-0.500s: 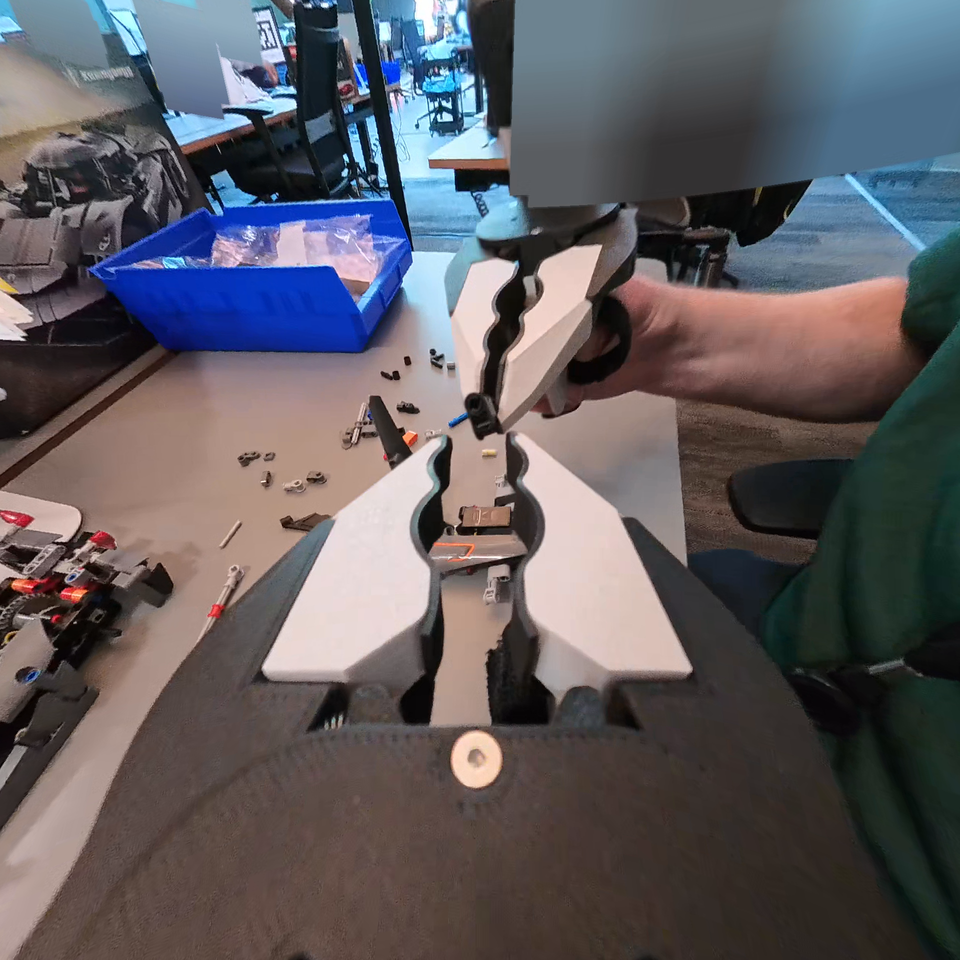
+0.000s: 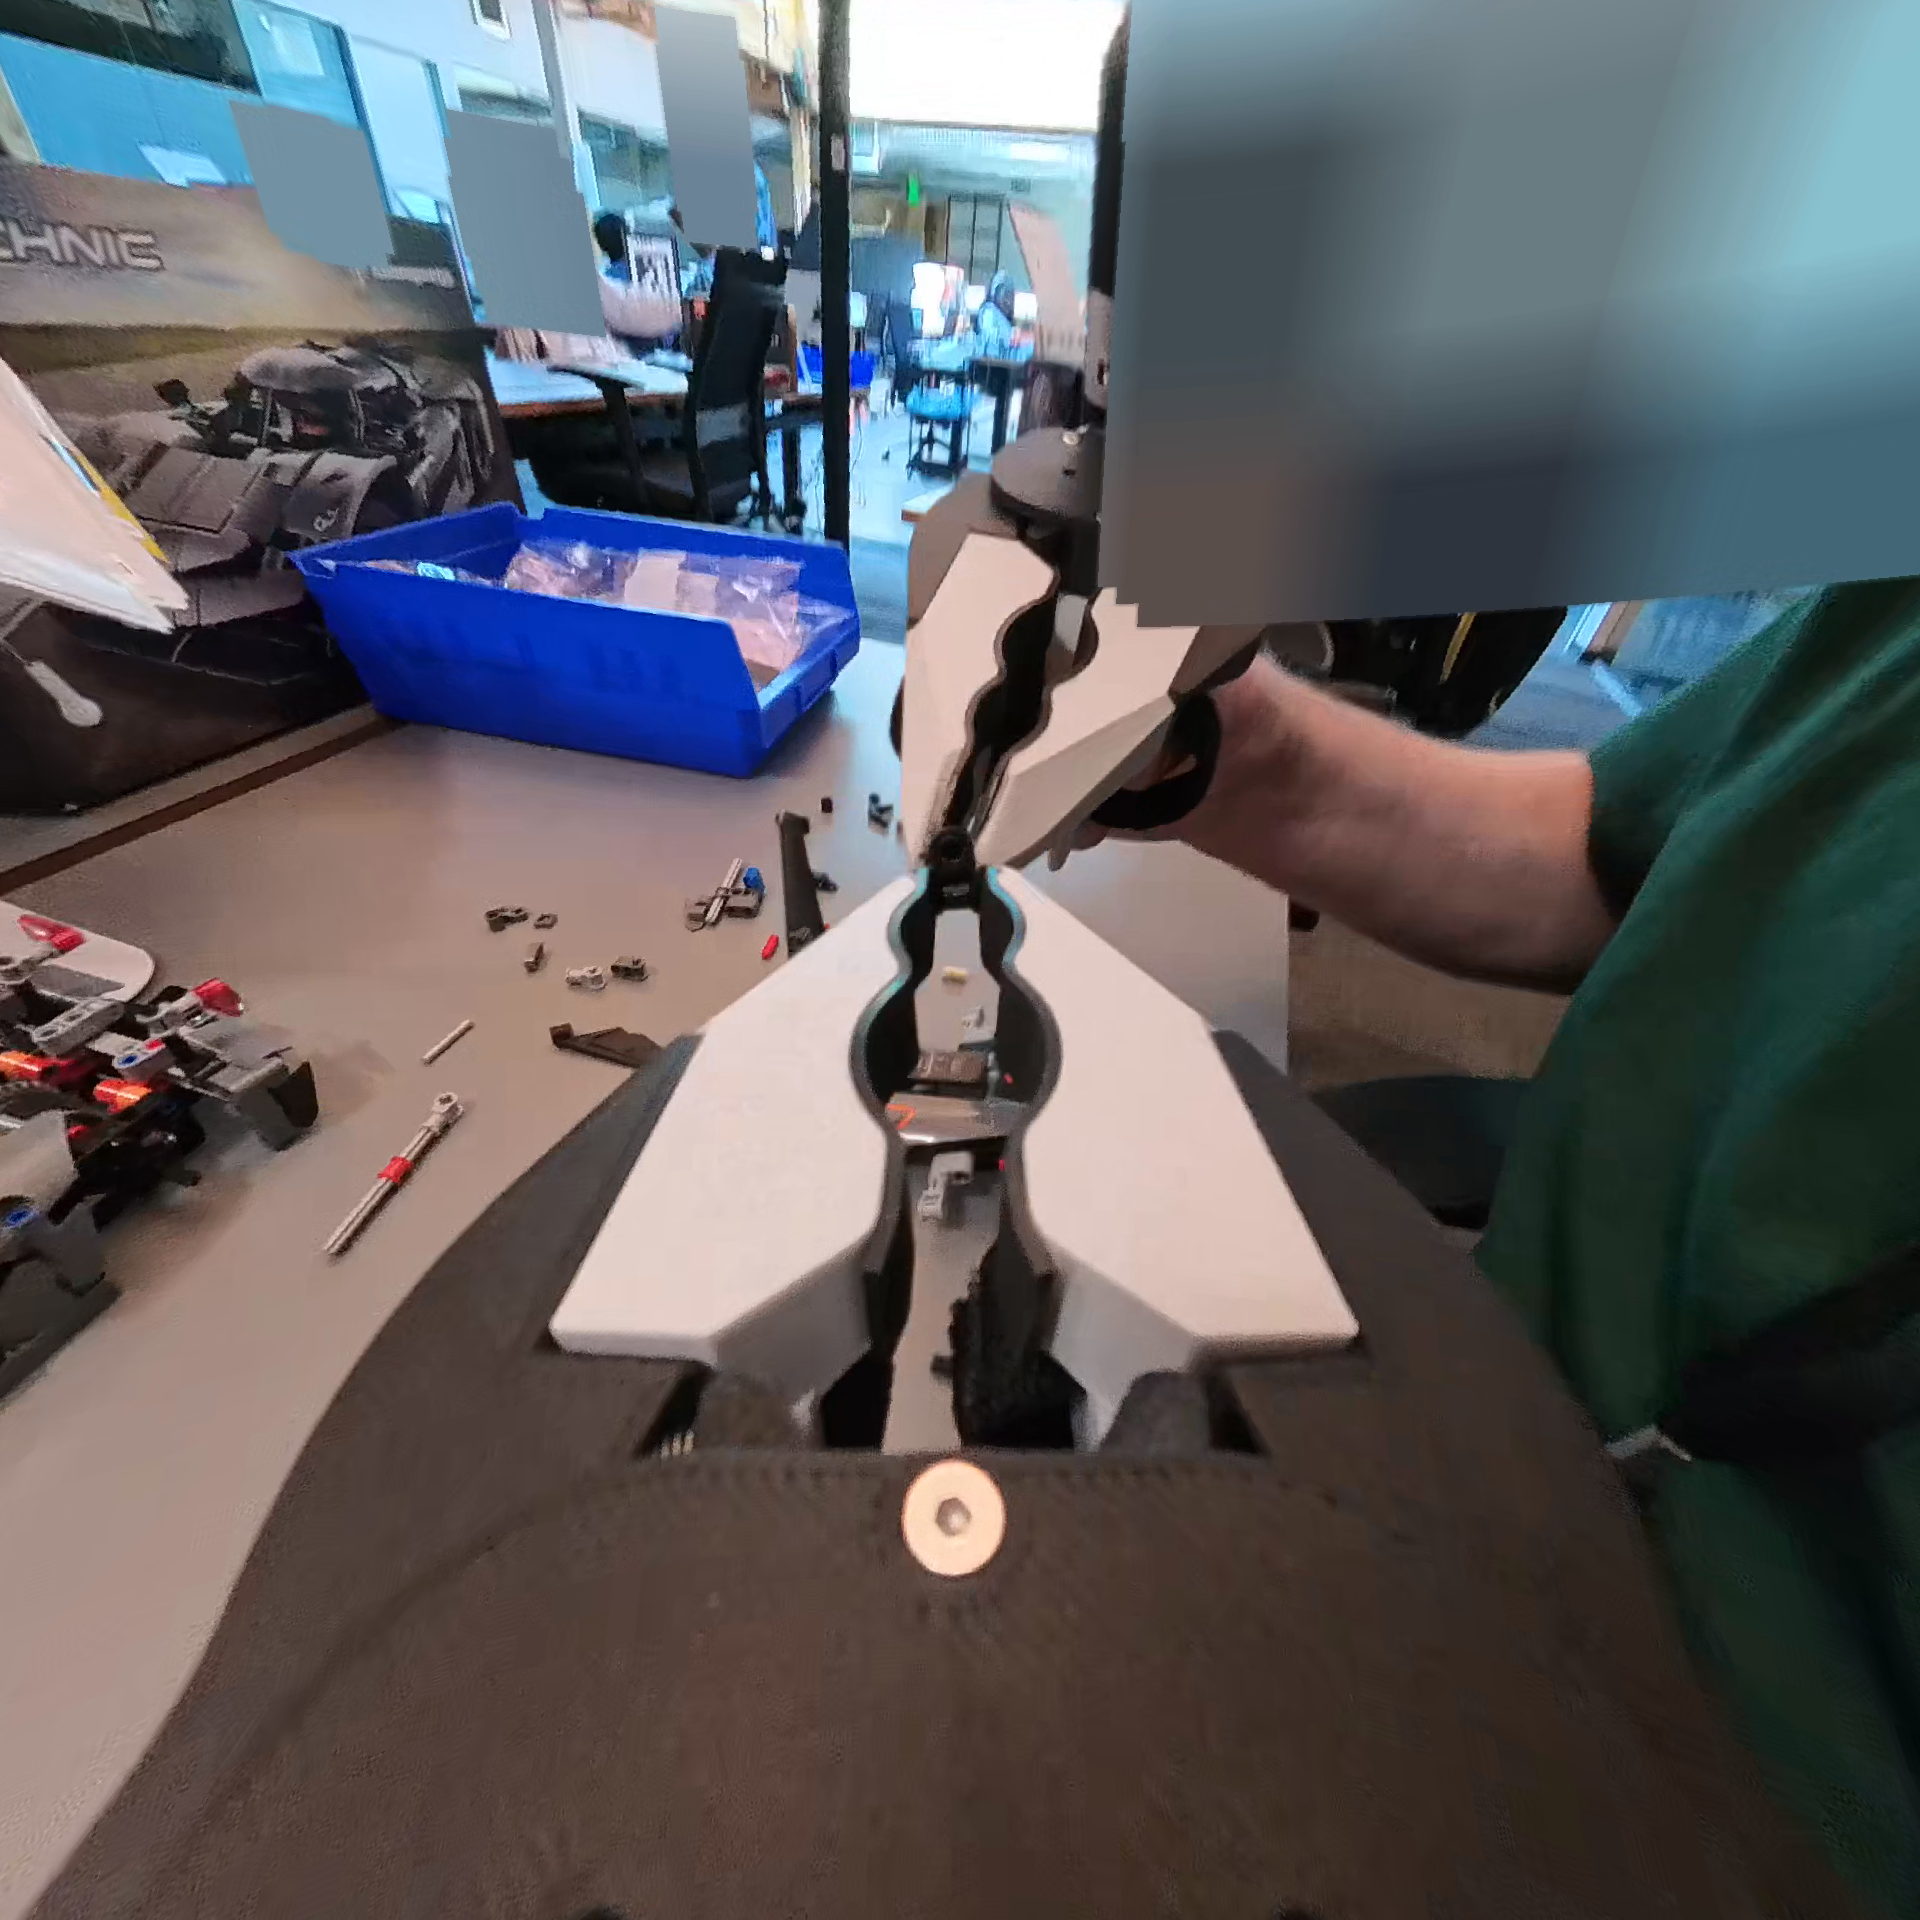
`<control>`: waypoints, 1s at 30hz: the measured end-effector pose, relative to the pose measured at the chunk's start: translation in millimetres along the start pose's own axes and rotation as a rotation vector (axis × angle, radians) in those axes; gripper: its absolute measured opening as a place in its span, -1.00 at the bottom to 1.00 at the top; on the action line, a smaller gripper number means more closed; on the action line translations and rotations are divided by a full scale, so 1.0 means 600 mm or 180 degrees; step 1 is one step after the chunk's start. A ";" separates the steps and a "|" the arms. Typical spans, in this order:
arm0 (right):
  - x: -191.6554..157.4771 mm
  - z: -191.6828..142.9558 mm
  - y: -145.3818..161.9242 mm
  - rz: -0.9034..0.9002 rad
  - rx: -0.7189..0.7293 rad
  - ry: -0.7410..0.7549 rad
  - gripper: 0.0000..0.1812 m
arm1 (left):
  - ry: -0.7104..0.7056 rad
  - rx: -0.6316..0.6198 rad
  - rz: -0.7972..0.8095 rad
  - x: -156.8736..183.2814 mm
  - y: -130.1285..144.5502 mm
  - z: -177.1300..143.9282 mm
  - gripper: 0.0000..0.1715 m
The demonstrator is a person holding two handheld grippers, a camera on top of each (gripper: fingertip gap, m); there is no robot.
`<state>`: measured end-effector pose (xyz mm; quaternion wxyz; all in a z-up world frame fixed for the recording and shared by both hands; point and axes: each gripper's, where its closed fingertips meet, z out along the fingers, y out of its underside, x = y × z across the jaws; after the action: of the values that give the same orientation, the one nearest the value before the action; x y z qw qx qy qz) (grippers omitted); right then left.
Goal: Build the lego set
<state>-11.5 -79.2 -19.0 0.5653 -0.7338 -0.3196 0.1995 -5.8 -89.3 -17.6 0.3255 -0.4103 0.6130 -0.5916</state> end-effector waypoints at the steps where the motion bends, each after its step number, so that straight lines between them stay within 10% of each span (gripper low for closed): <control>1: 0.002 0.002 -0.002 -0.0030 -0.0009 0.0025 -0.98 | 0.0013 0.0090 -0.0069 -0.002 -0.003 -0.003 -0.93; 12: 0.026 -0.027 0.008 0.0128 -0.0111 0.0302 -0.88 | -0.0134 0.0122 0.0050 -0.020 0.002 0.002 -0.94; 20: 0.028 -0.064 0.038 0.0646 -0.0175 0.0629 -0.71 | -0.1384 -0.0863 0.2696 -0.045 0.040 0.049 -0.93; 30: 0.042 -0.059 0.058 0.1228 -0.0012 0.0858 -0.72 | -0.1602 -0.0841 0.3491 -0.045 0.025 0.082 -0.93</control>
<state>38.3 -91.6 -40.6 0.5530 -0.8023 -0.0955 0.2034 48.1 -88.3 -39.4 0.6633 -0.1992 0.7072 -0.1422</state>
